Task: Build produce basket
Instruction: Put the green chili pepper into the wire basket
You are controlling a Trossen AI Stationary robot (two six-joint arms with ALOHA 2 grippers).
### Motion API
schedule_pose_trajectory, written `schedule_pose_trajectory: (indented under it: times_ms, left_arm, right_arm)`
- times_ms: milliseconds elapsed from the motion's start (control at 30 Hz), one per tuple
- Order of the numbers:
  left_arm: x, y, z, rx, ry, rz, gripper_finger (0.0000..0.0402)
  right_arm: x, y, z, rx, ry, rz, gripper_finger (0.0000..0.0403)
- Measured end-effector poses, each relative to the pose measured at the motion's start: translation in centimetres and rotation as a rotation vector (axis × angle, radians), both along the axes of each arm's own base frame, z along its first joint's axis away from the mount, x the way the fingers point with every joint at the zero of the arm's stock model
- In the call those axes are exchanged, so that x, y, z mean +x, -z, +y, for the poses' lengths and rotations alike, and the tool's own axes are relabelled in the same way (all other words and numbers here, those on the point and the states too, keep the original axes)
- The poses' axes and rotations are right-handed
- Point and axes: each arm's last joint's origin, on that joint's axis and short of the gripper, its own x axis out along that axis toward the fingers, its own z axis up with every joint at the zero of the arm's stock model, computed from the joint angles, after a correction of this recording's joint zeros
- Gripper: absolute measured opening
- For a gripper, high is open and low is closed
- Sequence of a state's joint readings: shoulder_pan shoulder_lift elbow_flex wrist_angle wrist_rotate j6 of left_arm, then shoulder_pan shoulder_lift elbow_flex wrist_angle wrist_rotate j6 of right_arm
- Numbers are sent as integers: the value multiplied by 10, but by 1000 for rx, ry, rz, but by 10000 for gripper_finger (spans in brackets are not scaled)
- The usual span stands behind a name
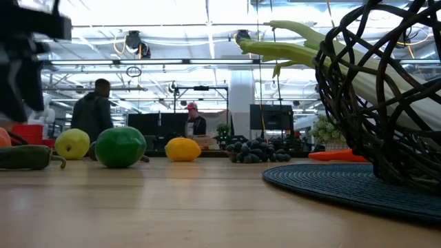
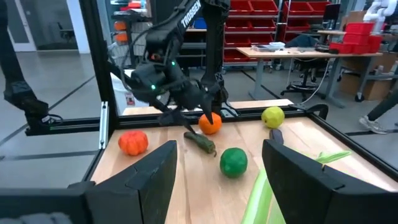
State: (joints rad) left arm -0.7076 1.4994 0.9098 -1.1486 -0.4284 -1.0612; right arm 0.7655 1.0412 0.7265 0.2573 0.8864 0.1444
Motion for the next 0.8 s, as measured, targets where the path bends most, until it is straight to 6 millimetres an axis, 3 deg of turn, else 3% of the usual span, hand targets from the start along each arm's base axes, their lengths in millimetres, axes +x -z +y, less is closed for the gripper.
schedule_pose_trajectory:
  times_ms: [500,800]
  left_arm:
    - [11,40,31,-134,11,67,261]
    - [19,40,38,-155,73,65,168]
  right_arm:
    - [1,0,-1,0,6,0,230]
    - [1,0,-1,0,6,0,230]
